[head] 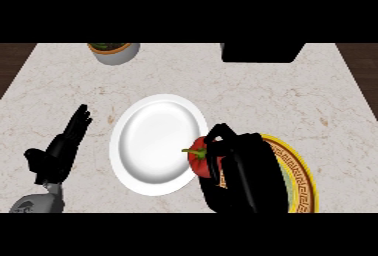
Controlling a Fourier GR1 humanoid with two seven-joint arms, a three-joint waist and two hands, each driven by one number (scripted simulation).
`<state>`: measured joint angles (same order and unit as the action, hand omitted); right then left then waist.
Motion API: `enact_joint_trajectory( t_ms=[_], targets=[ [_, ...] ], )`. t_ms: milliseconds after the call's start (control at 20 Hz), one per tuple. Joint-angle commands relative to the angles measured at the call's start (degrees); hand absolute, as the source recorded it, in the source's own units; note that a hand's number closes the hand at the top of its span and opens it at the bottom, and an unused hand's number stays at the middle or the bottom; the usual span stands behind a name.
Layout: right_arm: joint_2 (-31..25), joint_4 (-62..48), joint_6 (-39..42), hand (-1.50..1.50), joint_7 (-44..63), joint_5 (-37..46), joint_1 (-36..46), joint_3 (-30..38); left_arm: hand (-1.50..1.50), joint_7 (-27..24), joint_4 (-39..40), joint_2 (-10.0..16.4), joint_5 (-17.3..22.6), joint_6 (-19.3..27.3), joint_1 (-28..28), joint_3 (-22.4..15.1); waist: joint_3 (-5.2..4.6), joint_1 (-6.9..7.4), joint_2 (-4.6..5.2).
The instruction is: Pick the bell pepper from the plate and place it in the plate
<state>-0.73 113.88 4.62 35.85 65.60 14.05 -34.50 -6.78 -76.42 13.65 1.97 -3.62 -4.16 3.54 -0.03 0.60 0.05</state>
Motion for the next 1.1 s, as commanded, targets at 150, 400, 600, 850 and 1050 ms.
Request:
enact_joint_trajectory(
  t_ms=[150,400,600,850,1050],
  targets=[
    [0.71,-19.36,-11.74,1.5,6.18,-8.13,15.28,-4.62,0.0,-1.99,2.37,-0.25,-1.46,0.73,-0.68,1.04,0.01,0.26,0.1],
    [0.73,-32.82,-21.23,1.5,7.64,-13.59,22.24,-7.19,0.0,3.65,-5.8,-0.82,-0.17,-0.72,2.34,-0.54,0.05,0.91,0.01],
    [0.73,-38.15,-34.08,1.5,13.54,-18.85,26.44,-12.17,0.0,1.67,-1.85,-1.0,-1.29,-0.32,-0.12,-0.24,0.03,1.45,0.21],
    [0.73,-48.01,-39.97,-1.5,18.85,-26.09,35.31,-12.38,0.0,-0.52,1.92,-0.3,-0.28,-2.69,-1.99,0.69,-0.02,1.87,0.38],
    [0.72,-54.98,-47.39,-1.5,15.2,-33.83,36.09,-13.84,0.0,-0.44,0.91,-2.27,-2.17,-1.05,-1.85,-1.33,0.02,2.83,0.71]
  ],
)
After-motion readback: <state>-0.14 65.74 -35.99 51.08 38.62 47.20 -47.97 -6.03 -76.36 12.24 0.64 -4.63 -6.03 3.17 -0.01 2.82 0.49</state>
